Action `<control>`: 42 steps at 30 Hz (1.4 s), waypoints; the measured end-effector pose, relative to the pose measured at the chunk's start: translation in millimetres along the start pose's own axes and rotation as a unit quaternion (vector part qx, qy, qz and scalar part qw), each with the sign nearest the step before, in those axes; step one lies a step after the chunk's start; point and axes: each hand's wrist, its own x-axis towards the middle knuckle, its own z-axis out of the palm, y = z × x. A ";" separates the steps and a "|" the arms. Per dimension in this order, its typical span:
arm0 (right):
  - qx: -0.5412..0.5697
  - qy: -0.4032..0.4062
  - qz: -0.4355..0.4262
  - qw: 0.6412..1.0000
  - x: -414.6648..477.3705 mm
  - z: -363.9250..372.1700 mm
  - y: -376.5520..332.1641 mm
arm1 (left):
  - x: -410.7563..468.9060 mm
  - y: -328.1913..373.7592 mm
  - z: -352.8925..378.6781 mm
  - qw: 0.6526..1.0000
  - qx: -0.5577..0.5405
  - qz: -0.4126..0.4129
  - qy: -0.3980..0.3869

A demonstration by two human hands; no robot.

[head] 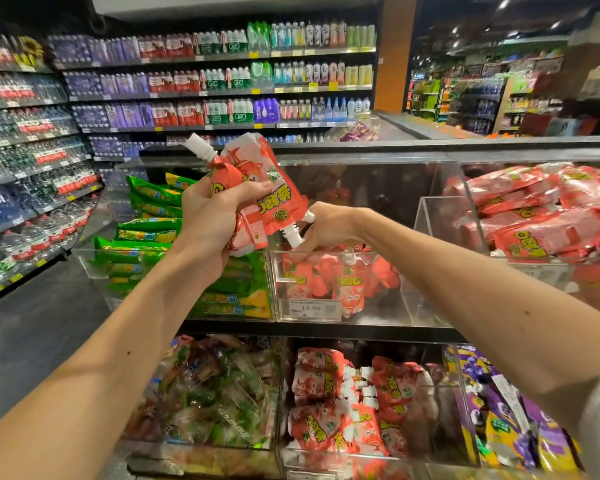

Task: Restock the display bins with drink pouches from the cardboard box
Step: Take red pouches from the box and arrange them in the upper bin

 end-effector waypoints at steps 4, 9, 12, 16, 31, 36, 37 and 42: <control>-0.012 0.008 0.047 0.999 -14.0 -24.8 6.6 | 2.7 -3.4 -4.7 1.000 -0.001 -0.011 -0.004; -0.162 -0.059 0.123 0.977 -46.5 -41.6 13.0 | 5.5 -10.0 -1.4 0.999 -0.024 -0.022 -0.015; -0.121 -0.021 0.115 0.986 -41.8 -34.0 14.5 | 7.2 -13.0 2.3 0.999 -0.019 -0.030 -0.020; -0.104 0.051 0.062 0.991 -29.6 -26.3 8.8 | 8.7 -15.0 2.5 0.999 -0.007 -0.038 -0.018; 0.146 0.094 -0.040 0.984 -64.1 -38.1 9.5 | 3.3 -23.8 14.0 0.963 -0.207 -0.123 -0.121; 0.361 0.178 -0.065 0.913 -85.8 -40.6 14.2 | 3.8 -22.4 31.5 0.938 -0.267 -0.146 -0.165; 0.368 0.200 -0.067 0.906 -88.3 -40.9 13.5 | 3.9 -22.6 35.9 0.939 -0.258 -0.148 -0.174; 0.278 0.316 -0.067 0.904 -103.6 -58.0 15.2 | 9.9 -20.3 44.4 0.956 -0.186 -0.165 -0.159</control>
